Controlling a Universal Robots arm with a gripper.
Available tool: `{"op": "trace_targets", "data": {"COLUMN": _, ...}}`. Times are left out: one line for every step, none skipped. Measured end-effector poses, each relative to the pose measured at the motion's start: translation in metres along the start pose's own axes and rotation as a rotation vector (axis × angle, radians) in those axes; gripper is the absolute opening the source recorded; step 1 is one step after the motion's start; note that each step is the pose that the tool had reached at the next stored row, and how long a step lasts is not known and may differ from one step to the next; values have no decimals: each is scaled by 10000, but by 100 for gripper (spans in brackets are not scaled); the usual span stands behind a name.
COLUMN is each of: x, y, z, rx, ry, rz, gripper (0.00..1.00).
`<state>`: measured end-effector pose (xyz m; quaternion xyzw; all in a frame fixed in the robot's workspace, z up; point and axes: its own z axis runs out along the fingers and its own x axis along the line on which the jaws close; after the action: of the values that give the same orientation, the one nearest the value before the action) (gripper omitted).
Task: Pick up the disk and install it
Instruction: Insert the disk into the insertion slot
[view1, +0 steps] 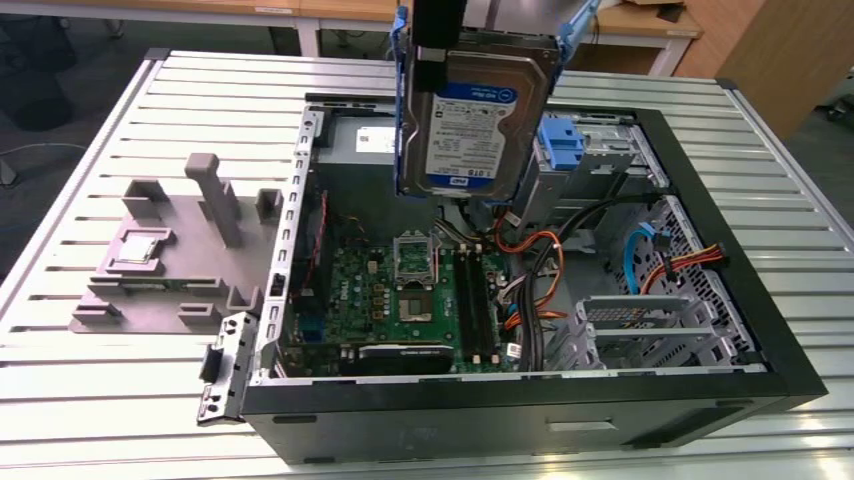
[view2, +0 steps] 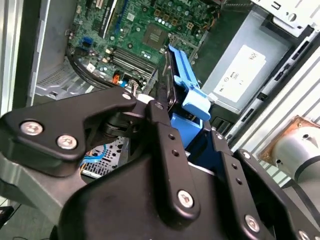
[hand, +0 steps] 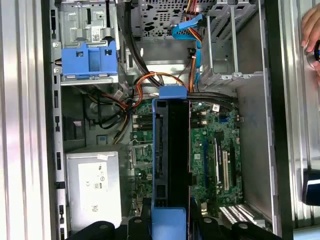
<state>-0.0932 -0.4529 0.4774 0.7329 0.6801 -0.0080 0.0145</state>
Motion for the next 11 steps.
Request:
{"op": "trace_targets", "data": {"x": -23, "y": 1, "z": 1, "rx": 0, "ry": -2, "rz": 1, "gripper": 36}}
{"op": "trace_targets", "data": {"x": -40, "y": 3, "z": 1, "rx": 0, "ry": -6, "rz": 0, "gripper": 36}}
{"op": "trace_targets", "data": {"x": -64, "y": 5, "z": 2, "rx": -1, "ry": -7, "rz": 0, "gripper": 36}}
{"op": "trace_targets", "data": {"x": -81, "y": 6, "z": 3, "rx": 0, "ry": -10, "rz": 0, "gripper": 36}}
{"op": "trace_targets", "data": {"x": -113, "y": 8, "z": 4, "rx": -1, "ry": -14, "rz": 0, "gripper": 36}}
{"op": "trace_targets", "data": {"x": -130, "y": 10, "z": 4, "rx": -1, "ry": -16, "rz": 0, "gripper": 36}}
{"op": "trace_targets", "data": {"x": -147, "y": 11, "z": 5, "rx": -2, "ry": -17, "rz": 0, "gripper": 36}}
{"op": "trace_targets", "data": {"x": -161, "y": 11, "z": 8, "rx": -2, "ry": -23, "rz": 1, "gripper": 36}}
{"op": "trace_targets", "data": {"x": -89, "y": 6, "z": 8, "rx": -3, "ry": -20, "rz": 1, "gripper": 36}}
{"op": "trace_targets", "data": {"x": -88, "y": 6, "z": 8, "rx": -4, "ry": -17, "rz": 1, "gripper": 36}}
{"op": "trace_targets", "data": {"x": -87, "y": 6, "z": 7, "rx": -2, "ry": -17, "rz": -1, "gripper": 36}}
